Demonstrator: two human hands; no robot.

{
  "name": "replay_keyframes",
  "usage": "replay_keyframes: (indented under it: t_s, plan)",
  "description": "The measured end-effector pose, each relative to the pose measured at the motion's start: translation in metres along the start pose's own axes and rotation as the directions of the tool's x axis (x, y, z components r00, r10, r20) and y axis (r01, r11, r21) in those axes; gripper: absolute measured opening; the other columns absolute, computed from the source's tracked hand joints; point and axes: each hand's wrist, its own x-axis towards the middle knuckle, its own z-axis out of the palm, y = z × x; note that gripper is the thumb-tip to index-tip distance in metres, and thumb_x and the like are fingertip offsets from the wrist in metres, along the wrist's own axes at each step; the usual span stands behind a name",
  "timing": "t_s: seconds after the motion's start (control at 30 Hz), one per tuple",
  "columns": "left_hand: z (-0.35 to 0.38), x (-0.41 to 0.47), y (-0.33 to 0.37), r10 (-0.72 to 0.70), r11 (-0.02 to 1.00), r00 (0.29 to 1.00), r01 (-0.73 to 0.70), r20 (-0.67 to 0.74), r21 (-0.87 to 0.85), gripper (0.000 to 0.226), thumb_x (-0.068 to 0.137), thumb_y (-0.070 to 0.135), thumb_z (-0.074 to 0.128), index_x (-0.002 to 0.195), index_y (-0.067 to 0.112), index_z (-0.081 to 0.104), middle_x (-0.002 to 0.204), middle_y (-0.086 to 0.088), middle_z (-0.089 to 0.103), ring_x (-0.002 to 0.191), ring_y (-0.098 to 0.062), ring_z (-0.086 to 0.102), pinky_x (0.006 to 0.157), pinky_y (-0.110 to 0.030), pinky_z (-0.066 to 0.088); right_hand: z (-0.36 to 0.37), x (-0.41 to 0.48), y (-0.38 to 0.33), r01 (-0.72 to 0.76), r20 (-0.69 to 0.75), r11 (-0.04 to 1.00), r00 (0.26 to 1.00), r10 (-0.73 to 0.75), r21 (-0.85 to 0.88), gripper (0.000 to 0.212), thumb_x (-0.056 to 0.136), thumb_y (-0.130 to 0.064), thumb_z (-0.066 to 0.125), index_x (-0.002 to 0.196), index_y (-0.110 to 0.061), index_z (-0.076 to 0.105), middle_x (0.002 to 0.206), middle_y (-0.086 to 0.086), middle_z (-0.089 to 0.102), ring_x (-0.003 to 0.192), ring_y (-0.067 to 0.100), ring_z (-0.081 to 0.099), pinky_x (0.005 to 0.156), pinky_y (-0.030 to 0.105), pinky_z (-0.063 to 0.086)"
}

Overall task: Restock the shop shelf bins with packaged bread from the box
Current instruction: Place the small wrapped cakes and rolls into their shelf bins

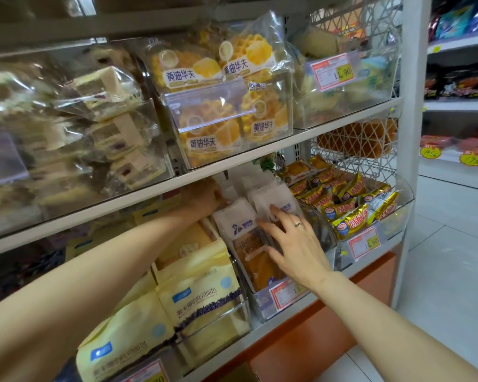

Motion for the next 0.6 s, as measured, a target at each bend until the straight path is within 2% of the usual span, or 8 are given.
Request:
replay_keyframes:
  t_s: [0.07,0.13,0.23,0.37,0.43,0.5,0.6]
  plan:
    - [-0.001,-0.001,-0.005,0.002,1.0,0.996,-0.001,0.091,-0.018,0.041,0.088,0.047,0.056,0.113,0.016,0.066,0.14,-0.003,0.043,0.13,-0.023,0.037,0.105,-0.034,0.03,0.0,0.001,-0.002,-0.008,-0.013,1.0,1.0,0.008,0.012,0.05,0.074,-0.035,0.059,0.124,-0.027,0.057,0.133,0.008,0.053,0.118,0.023,0.044,0.101,0.049,0.041]
    - [-0.002,-0.002,-0.008,0.017,1.0,0.99,-0.013,0.143,-0.026,0.041,0.09,0.048,0.053,0.118,0.021,0.063,0.146,-0.001,0.036,0.136,-0.022,0.028,0.11,-0.035,0.024,0.001,0.001,-0.004,-0.014,-0.013,1.0,1.0,0.014,0.019,0.05,0.073,-0.034,0.059,0.123,-0.027,0.058,0.132,0.009,0.054,0.118,0.022,0.043,0.1,0.05,0.043]
    - [-0.007,0.0,-0.005,0.036,0.998,0.985,-0.026,0.169,-0.065,0.036,0.091,0.039,0.055,0.121,0.021,0.062,0.149,0.002,0.033,0.137,-0.019,0.027,0.108,-0.031,0.022,0.001,0.0,-0.006,-0.007,-0.004,1.0,1.0,0.007,0.015,0.05,0.074,-0.033,0.061,0.123,-0.027,0.057,0.134,0.009,0.052,0.119,0.027,0.048,0.1,0.051,0.044]
    - [-0.015,0.004,-0.002,0.051,0.992,0.96,-0.016,0.274,-0.126,0.03,0.088,0.028,0.06,0.116,0.016,0.064,0.148,0.0,0.035,0.134,-0.017,0.034,0.103,-0.026,0.028,-0.003,0.001,-0.01,0.05,-0.022,0.999,0.998,-0.05,-0.01,0.054,0.074,-0.029,0.067,0.127,-0.027,0.055,0.14,0.01,0.046,0.124,0.03,0.047,0.103,0.049,0.04]
    - [-0.012,0.007,-0.004,0.031,0.991,0.972,-0.001,0.233,-0.13,0.032,0.086,0.024,0.062,0.117,0.013,0.062,0.142,-0.004,0.044,0.126,-0.021,0.045,0.102,-0.029,0.036,-0.005,0.002,-0.012,0.097,-0.034,0.995,0.995,-0.098,-0.015,0.054,0.076,-0.033,0.062,0.129,-0.028,0.053,0.141,0.007,0.046,0.126,0.028,0.045,0.104,0.048,0.039]
    - [-0.005,0.009,-0.004,-0.008,0.993,0.991,0.024,0.131,-0.118,0.033,0.087,0.021,0.06,0.119,0.011,0.056,0.135,-0.005,0.05,0.117,-0.022,0.052,0.098,-0.028,0.041,-0.004,0.001,-0.013,0.162,-0.029,0.987,0.986,-0.163,-0.014,0.053,0.079,-0.04,0.055,0.131,-0.031,0.049,0.141,0.004,0.047,0.129,0.026,0.041,0.108,0.048,0.033]
    - [0.0,0.012,0.0,-0.034,0.997,0.999,0.033,-0.012,-0.064,0.017,0.094,0.019,0.053,0.108,0.01,0.057,0.13,-0.01,0.053,0.115,-0.027,0.051,0.089,-0.028,0.037,0.0,-0.004,-0.009,0.235,0.004,0.97,0.972,-0.236,-0.063,0.061,0.073,-0.039,0.065,0.132,-0.032,0.048,0.14,0.001,0.048,0.132,0.025,0.037,0.112,0.049,0.024]
